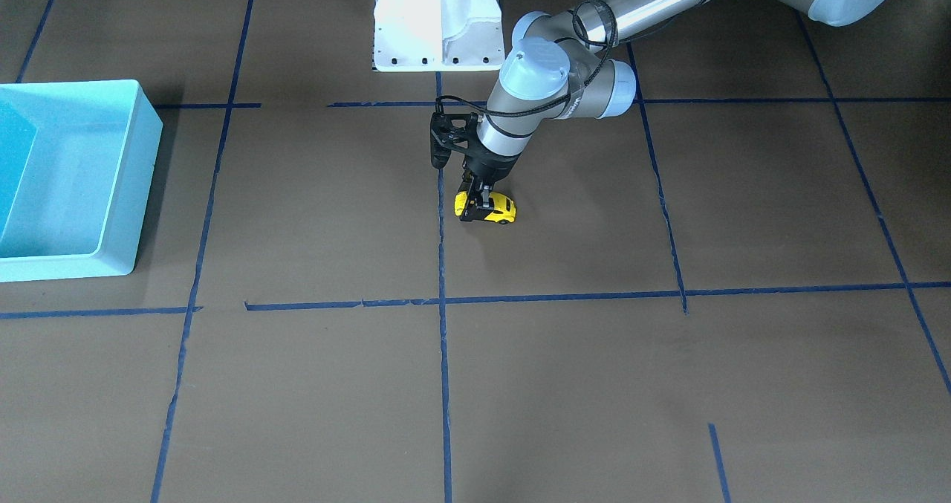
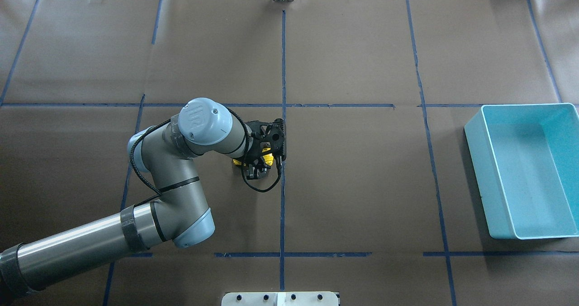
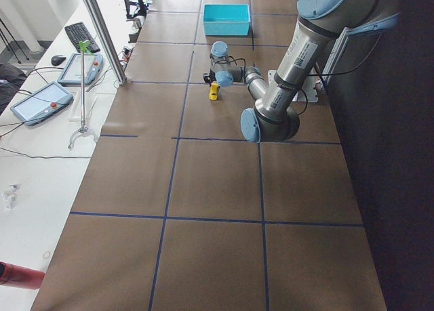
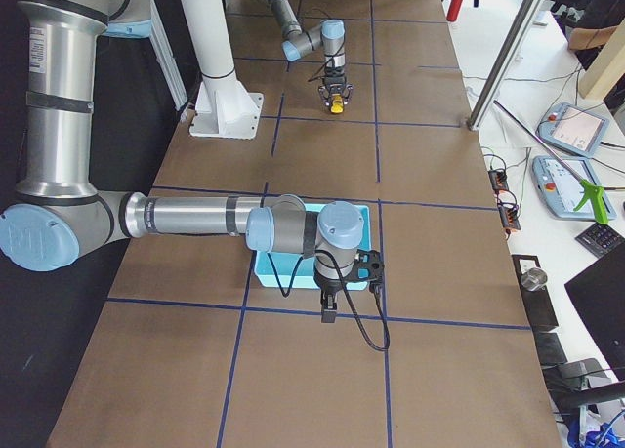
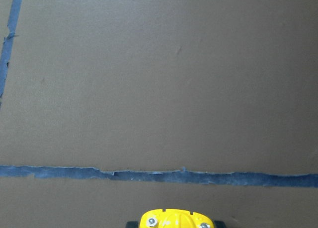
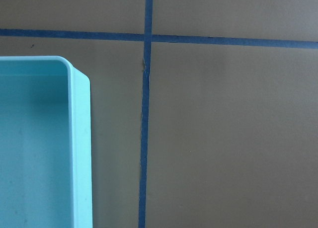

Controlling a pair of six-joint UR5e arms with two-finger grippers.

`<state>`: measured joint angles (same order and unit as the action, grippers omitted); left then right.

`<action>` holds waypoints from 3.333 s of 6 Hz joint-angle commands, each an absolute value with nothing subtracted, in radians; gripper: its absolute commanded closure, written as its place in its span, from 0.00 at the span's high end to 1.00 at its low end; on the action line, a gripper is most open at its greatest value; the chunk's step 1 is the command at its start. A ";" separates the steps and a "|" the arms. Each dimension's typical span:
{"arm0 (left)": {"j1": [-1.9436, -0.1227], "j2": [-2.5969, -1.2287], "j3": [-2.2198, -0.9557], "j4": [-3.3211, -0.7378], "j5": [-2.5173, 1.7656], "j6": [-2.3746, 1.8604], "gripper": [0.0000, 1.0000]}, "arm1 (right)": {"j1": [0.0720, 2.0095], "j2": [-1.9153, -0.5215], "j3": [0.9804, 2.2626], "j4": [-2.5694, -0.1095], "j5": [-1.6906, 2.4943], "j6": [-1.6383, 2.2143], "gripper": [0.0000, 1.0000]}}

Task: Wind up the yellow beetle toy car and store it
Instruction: 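Drag the car backward with the left gripper to wind it, then release the car and lift the left arm away toward its side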

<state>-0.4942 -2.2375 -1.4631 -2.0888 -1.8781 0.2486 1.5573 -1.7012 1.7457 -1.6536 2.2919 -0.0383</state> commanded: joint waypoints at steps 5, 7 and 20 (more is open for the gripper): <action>-0.581 -2.016 -1.476 -2.366 -2.000 0.252 0.05 | 1.557 -1.701 1.747 -1.654 2.293 -0.037 1.00; -0.647 -1.939 -1.491 -2.414 -2.092 0.253 0.10 | 1.559 -1.701 1.747 -1.654 2.293 -0.038 1.00; -0.900 -1.870 -1.900 -1.640 -2.295 0.242 1.00 | 1.559 -1.701 1.747 -1.654 2.313 -0.038 1.00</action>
<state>-0.8977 -1.8691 -1.8139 -1.8328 -2.2965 0.2453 1.5580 -1.7012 1.7472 -1.6536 2.3074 -0.0379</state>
